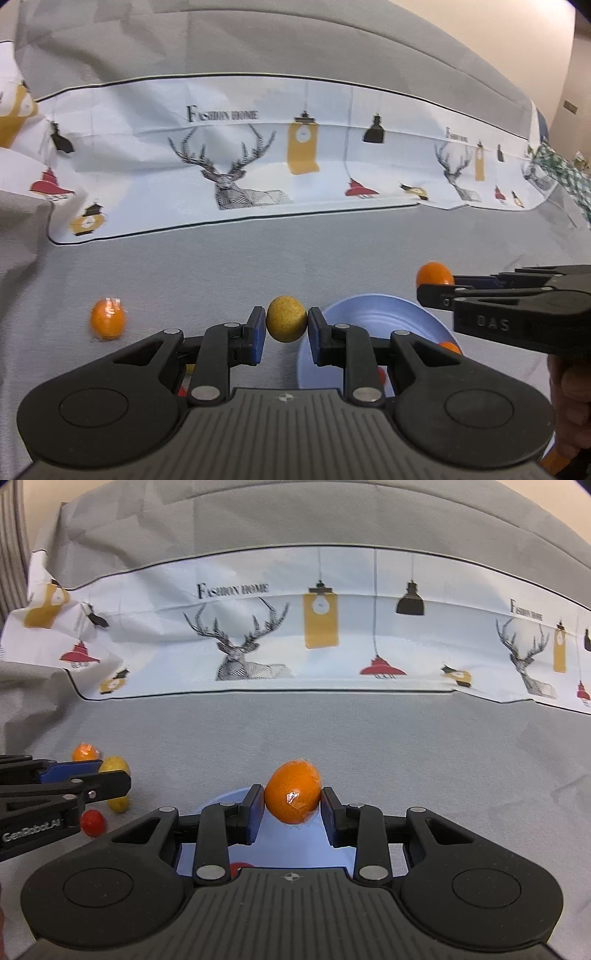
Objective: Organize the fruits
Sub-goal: 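Carry the yellow fruit in the left tool and tangerine in the right tool over the plate, then open the left tool to drop the yellow fruit while the right tool drops the tangerine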
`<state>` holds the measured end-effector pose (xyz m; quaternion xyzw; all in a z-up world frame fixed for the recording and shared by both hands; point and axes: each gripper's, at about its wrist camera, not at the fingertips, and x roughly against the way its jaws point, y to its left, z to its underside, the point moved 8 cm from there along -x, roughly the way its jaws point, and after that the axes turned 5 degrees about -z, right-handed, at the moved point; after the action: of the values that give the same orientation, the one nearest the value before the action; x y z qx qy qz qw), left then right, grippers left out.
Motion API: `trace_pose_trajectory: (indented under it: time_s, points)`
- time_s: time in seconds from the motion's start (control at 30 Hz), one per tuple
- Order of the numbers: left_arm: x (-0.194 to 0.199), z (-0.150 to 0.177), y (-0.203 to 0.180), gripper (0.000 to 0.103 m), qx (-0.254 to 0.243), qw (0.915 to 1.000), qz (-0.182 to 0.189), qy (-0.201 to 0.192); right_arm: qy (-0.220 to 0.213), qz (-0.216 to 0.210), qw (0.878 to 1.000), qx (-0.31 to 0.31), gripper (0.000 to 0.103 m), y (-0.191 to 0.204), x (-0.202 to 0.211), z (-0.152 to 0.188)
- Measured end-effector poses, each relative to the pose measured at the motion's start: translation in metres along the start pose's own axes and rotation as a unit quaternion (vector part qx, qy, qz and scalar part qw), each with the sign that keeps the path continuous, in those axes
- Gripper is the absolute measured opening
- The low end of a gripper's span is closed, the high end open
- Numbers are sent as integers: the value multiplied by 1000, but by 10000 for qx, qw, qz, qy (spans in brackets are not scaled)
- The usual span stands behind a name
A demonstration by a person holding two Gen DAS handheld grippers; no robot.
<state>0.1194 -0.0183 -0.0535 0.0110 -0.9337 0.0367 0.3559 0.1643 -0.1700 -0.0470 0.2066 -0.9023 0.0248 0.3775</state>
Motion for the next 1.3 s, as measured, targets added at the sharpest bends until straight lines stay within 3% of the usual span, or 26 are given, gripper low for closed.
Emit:
trace_pose_trajectory:
  time_s: [0.27,0.5,0.83,0.9,0.93,1.13,1.3]
  points:
    - [-7,10,-35,27,-408,9986,305,144,353,301,9988,-157,35,-20,-7,13]
    - [-24,27,-42,27,-605,9960,190,631,489,300,9982,-161,35,-26,-9,19]
    - [-25,31,-46,27,-706,9946,314,692,476,227,9985,-112,34,-22,-9,17]
    - [-24,31,-48,32,-715,9944,384,678,510,195,9985,-90,34,-22,-9,19]
    - [-23,30,-49,36,-736,9944,387,644,529,205,9984,-77,35,-21,-10,20]
    - [-20,27,-48,37,-666,9956,381,539,534,268,9982,-43,47,-20,-11,19]
    - [-18,21,-34,37,-365,9976,304,498,473,345,9982,-91,48,-21,-10,17]
